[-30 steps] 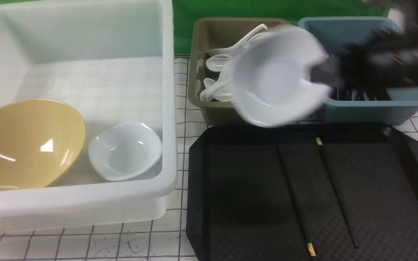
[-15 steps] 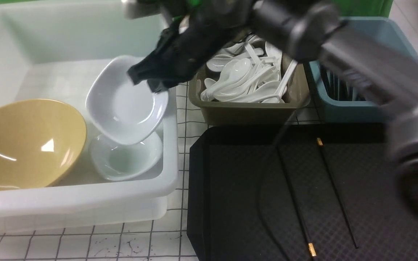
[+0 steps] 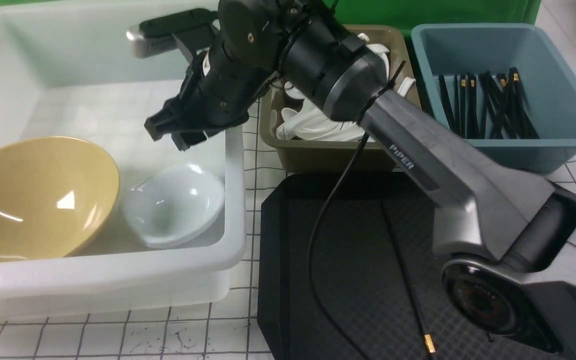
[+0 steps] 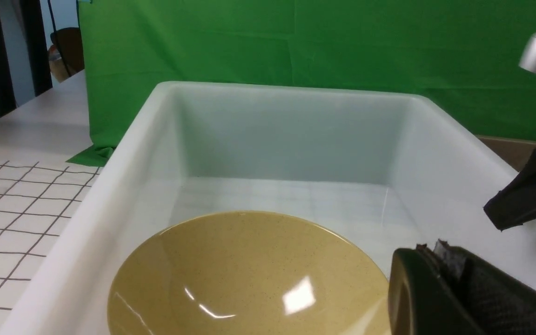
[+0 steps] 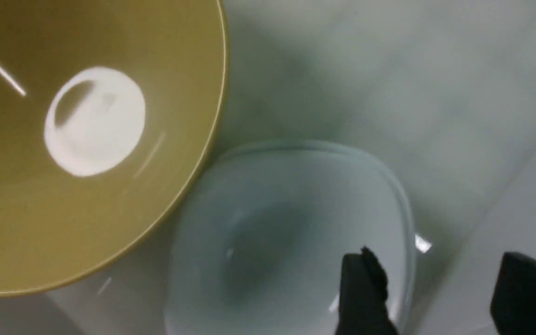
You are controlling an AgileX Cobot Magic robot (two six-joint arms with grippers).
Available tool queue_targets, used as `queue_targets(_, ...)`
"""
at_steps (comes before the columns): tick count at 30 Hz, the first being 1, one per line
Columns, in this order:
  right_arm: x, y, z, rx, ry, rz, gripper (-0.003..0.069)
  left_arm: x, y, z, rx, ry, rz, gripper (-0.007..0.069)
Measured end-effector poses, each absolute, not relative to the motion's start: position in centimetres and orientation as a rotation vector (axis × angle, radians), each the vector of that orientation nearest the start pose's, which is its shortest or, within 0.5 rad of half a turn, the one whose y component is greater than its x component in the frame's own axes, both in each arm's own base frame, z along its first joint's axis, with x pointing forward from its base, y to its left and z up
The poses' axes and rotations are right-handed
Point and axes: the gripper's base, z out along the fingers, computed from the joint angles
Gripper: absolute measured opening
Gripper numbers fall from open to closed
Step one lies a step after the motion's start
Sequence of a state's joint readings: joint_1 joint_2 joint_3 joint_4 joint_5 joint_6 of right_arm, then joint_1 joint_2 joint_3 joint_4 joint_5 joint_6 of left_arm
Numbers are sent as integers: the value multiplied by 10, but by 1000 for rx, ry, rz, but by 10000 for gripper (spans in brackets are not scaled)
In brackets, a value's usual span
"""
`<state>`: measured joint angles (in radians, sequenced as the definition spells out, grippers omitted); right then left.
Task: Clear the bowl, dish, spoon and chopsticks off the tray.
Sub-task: Use the right arm to put the plate into the large storage box on the left, then use the right arm to grab a chopstick
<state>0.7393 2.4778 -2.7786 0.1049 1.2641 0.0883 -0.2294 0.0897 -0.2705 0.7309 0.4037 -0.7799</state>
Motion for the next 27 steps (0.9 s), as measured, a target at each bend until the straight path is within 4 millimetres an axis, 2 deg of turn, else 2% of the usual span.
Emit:
queue_targets(3, 380, 343, 345, -788, 2334, 480, 437, 48, 13, 271, -98, 1597, -39, -11)
queue_targets(4, 379, 342, 347, -787, 2333, 478, 437, 48, 13, 271, -98, 1596, -39, -11)
queue_targets(5, 377, 332, 359, -779, 2323, 463, 434, 48, 13, 271, -98, 1595, -40, -11)
queue_targets(7, 368, 295, 391, -755, 2318, 397, 419, 48, 13, 271, -98, 1595, -39, -12)
queue_targets(10, 354, 243, 402, -709, 2394, 279, 407, 48, 13, 271, -99, 1595, -40, -12)
queue_targets(11, 352, 231, 393, -703, 2443, 230, 405, 48, 13, 271, -99, 1595, -40, -12)
queue_targets(12, 346, 212, 385, -685, 2496, 165, 404, 48, 13, 271, -99, 1595, -40, -12)
queue_targets(13, 339, 188, 371, -656, 2573, 94, 404, 48, 13, 271, -99, 1595, -40, -12)
queue_targets(14, 332, 162, 347, -624, 2670, 6, 404, 48, 13, 271, -98, 1594, -41, -12)
queue_targets(15, 329, 152, 335, -609, 2711, -24, 404, 48, 13, 271, -97, 1593, -42, -12)
queue_targets(16, 330, 150, 337, -599, 2704, -26, 404, 48, 13, 272, -96, 1592, -42, -12)
queue_targets(19, 320, 113, 263, -498, 2862, -96, 402, 48, 12, 273, -85, 1577, -52, -13)
queue_targets(20, 319, 113, 260, -496, 2864, -96, 402, 48, 12, 273, -85, 1576, -53, -13)
queue_targets(21, 316, 109, 236, -466, 2872, -86, 402, 49, 11, 272, -75, 1571, -59, -12)
queue_targets(24, 317, 112, 218, -462, 2858, -67, 398, 50, 10, 270, -65, 1570, -64, -12)
queue_targets(27, 329, 117, 194, -514, 2824, -94, 357, 50, 10, 270, -58, 1566, -60, -12)
